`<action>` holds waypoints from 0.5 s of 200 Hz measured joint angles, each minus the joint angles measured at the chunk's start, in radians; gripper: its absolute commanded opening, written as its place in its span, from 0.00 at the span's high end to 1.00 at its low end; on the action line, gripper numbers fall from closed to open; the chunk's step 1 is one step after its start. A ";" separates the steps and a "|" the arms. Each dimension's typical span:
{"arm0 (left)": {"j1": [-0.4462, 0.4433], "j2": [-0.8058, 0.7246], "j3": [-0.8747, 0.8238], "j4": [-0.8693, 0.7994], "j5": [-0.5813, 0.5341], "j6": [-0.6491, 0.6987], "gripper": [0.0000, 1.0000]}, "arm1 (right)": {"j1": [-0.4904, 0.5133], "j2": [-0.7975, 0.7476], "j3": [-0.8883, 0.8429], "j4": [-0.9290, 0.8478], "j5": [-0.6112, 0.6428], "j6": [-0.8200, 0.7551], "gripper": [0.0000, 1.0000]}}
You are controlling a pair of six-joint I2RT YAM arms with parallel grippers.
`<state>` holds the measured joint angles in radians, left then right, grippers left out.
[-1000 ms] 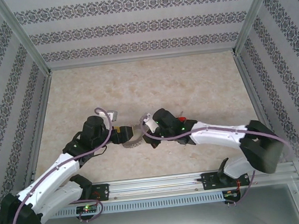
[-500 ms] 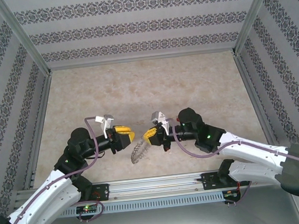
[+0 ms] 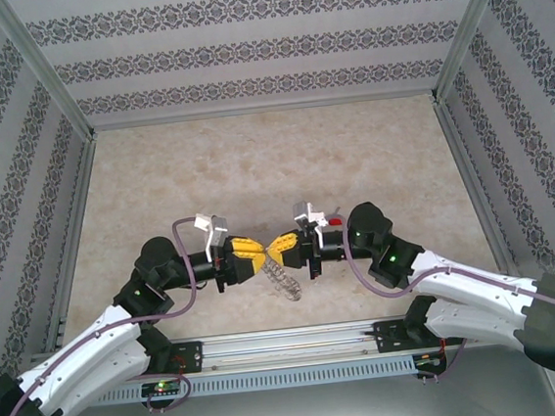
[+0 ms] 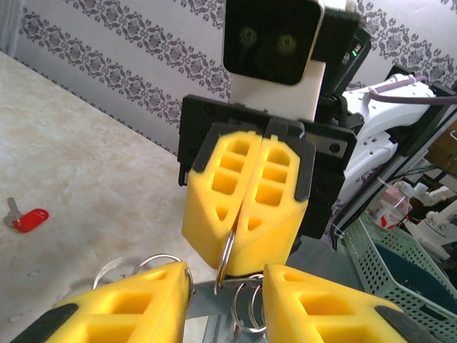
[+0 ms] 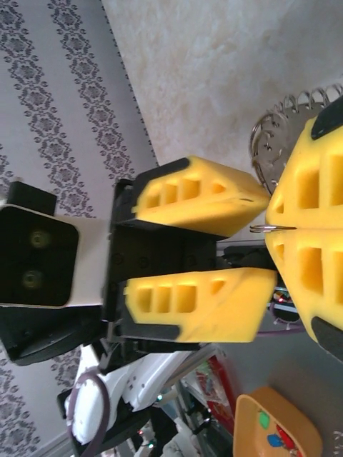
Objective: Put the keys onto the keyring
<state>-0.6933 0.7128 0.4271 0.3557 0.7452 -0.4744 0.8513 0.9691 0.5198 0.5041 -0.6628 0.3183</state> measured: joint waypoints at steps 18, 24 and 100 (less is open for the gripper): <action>-0.018 0.001 0.000 0.012 0.004 0.020 0.71 | -0.006 -0.008 -0.013 0.035 -0.006 0.021 1.00; -0.021 0.001 0.001 0.014 0.004 0.025 0.72 | -0.010 -0.008 -0.017 0.048 -0.009 0.028 1.00; -0.034 0.001 0.002 0.019 0.002 0.084 0.78 | -0.011 -0.009 -0.025 0.100 -0.021 0.073 1.00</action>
<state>-0.7277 0.7136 0.4286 0.3748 0.7475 -0.3904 0.8398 0.9604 0.4950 0.6041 -0.6834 0.3912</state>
